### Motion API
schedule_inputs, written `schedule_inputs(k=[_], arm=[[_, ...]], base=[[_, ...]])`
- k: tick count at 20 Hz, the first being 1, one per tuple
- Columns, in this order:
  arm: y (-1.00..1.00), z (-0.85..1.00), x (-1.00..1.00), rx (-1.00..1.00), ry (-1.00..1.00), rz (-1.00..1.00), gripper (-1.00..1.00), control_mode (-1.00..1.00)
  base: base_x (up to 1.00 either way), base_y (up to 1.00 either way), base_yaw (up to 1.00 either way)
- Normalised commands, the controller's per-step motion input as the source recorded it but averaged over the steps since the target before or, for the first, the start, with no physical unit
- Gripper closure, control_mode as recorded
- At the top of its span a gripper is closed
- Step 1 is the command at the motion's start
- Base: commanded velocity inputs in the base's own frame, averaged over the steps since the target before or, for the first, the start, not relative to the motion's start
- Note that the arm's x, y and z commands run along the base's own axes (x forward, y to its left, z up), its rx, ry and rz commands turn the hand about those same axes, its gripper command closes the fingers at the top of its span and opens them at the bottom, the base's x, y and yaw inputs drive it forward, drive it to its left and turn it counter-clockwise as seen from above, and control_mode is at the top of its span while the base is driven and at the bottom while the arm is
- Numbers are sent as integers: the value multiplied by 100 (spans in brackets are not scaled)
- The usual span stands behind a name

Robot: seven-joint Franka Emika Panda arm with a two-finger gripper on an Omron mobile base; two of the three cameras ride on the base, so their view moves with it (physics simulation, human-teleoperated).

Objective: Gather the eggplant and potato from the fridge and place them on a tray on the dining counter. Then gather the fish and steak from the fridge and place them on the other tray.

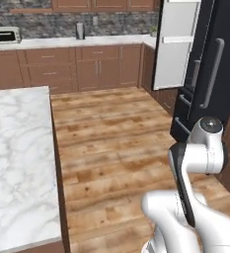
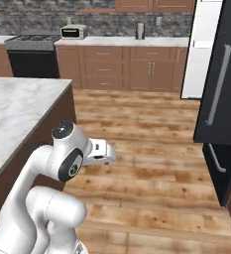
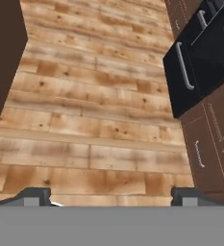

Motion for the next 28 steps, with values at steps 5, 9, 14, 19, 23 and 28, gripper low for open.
schedule_inputs(k=[5,9,14,19,23,28], arm=[[0,0,0,0,0,0,-100,100],[0,0,0,0,0,0,-100,100],[0,0,0,0,0,0,-100,100],[0,0,0,0,0,0,-100,100],[0,0,0,0,0,0,-100,100],[0,0,0,0,0,0,-100,100]], base=[[100,-25,11],[100,-29,0],[75,-38,-10],[29,-59,-26],[83,-7,-24],[87,-2,-21]])
